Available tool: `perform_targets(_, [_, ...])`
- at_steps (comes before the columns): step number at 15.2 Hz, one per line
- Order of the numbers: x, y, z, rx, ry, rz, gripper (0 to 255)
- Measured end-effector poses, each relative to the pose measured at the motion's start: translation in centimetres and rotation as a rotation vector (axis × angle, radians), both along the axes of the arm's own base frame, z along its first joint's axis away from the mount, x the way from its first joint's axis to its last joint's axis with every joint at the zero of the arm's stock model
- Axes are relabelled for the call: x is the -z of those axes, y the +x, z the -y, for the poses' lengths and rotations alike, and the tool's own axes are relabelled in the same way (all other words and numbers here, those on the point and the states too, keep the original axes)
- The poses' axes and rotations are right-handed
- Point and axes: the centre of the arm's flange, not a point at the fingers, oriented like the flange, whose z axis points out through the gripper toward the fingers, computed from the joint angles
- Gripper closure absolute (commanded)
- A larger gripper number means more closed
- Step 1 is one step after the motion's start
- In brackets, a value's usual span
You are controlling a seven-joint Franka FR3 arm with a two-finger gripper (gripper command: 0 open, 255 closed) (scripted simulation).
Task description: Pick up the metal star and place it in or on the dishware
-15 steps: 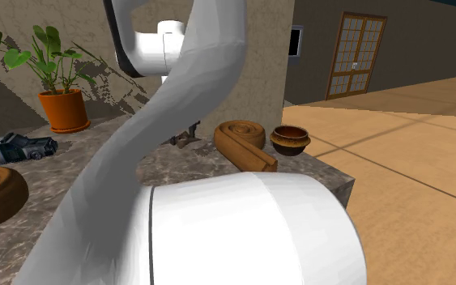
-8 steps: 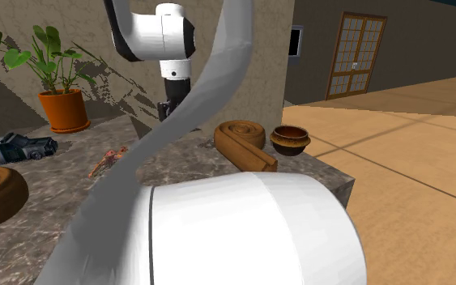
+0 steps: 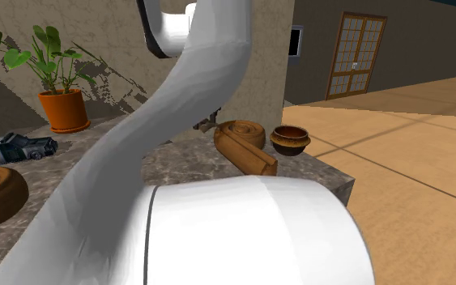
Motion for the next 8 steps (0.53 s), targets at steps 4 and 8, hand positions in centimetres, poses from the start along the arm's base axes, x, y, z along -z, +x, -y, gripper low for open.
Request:
perform_targets(4, [-0.1, 0.6, 4.9, 0.000, 0.000, 0.000, 255])
perform_targets(8, [-0.3, 1.3, 10.4, 0.000, 0.000, -0.001, 255])
